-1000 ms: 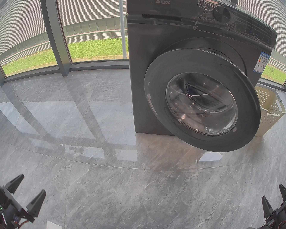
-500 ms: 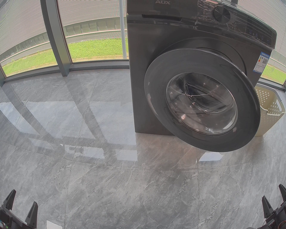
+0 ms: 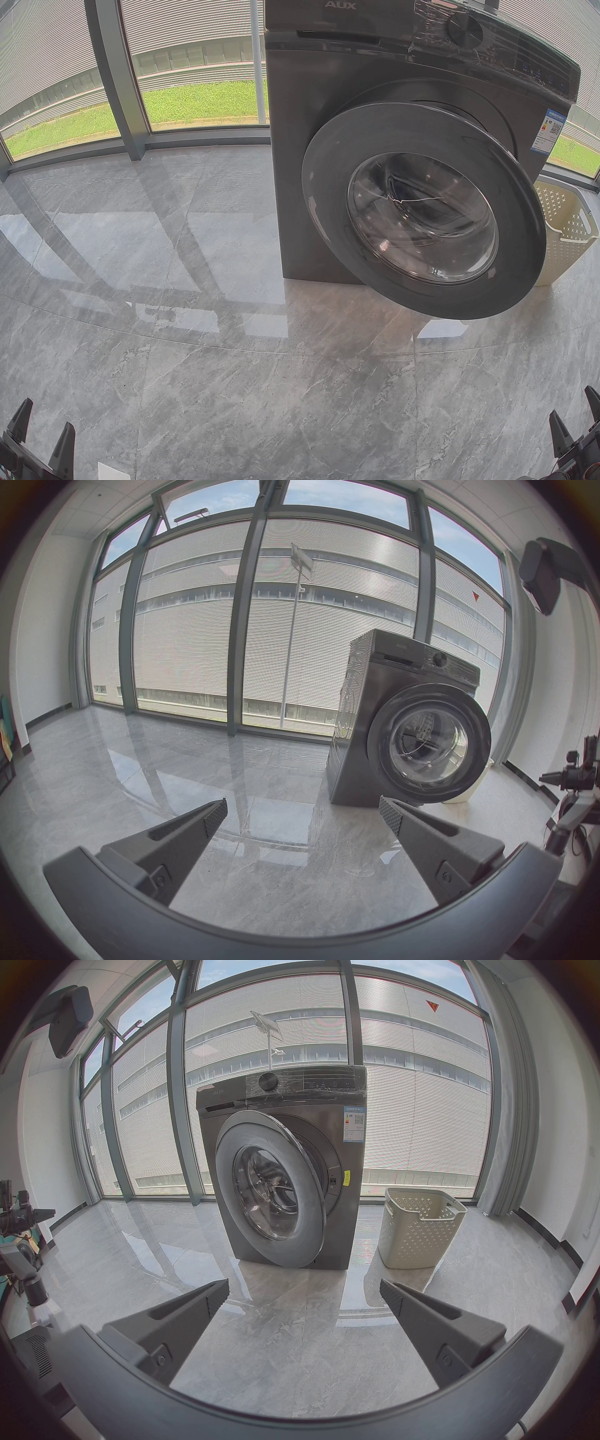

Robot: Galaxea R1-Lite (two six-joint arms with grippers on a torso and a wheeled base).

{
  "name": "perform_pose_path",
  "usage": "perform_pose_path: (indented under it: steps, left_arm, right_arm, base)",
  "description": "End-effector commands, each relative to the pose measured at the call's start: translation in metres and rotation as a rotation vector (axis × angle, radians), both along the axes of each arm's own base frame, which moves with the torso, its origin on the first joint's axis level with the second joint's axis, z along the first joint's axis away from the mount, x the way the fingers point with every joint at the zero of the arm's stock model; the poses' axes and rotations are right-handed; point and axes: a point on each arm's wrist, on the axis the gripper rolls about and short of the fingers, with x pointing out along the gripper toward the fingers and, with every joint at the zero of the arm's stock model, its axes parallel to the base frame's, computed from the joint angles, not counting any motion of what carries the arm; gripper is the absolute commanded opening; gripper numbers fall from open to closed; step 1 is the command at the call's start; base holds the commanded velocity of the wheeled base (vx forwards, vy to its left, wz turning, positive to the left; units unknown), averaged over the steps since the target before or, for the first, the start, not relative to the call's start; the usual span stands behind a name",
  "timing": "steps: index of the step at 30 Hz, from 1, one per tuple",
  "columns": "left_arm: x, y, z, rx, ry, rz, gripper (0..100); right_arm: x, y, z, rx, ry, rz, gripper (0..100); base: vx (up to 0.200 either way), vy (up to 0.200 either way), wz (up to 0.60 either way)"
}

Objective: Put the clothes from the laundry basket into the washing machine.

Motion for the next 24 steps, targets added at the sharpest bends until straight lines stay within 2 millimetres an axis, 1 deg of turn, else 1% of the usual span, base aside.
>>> perform_pose_path:
  steps: [1, 5, 9, 10, 12, 13, 24]
  left_arm:
    - [0.0008, -0.0003, -0.0050, 0.032, 0.008, -0.010, 100]
    - [0.0009, -0.0003, -0.0053, 0.035, 0.011, -0.010, 100]
    - [0.0010, 0.0012, -0.0056, 0.041, 0.015, 0.060, 100]
    - [0.0010, 0.0025, -0.0096, 0.079, 0.052, 0.114, 100]
    - [0.0010, 0.0021, -0.0134, 0.113, 0.092, 0.095, 100]
    - [0.0009, 0.0019, -0.0129, 0.118, 0.086, 0.086, 100]
    - [0.0011, 0.0017, -0.0121, 0.110, 0.076, 0.076, 100]
  right_arm:
    - [-0.0005, 0.0000, -0.0031, 0.000, -0.006, 0.001, 100]
    - [-0.0005, 0.0000, -0.0031, 0.000, -0.006, 0.000, 100]
    - [-0.0005, 0.0000, -0.0031, 0.000, -0.006, 0.001, 100]
    - [-0.0005, 0.0000, -0.0031, 0.000, -0.006, 0.001, 100]
    - [-0.0005, 0.0000, -0.0031, 0.000, -0.006, 0.001, 100]
    - [-0.0005, 0.0000, -0.0031, 0.000, -0.006, 0.001, 100]
    - [-0.0005, 0.0001, -0.0031, -0.006, -0.007, 0.001, 100]
  base:
    - [0.000, -0.200, 0.00]
    - [0.000, -0.200, 0.00]
    - [0.000, -0.200, 0.00]
    - [0.000, -0.200, 0.00]
    - [0.000, -0.200, 0.00]
    - [0.000, -0.200, 0.00]
    - [0.000, 0.000, 0.00]
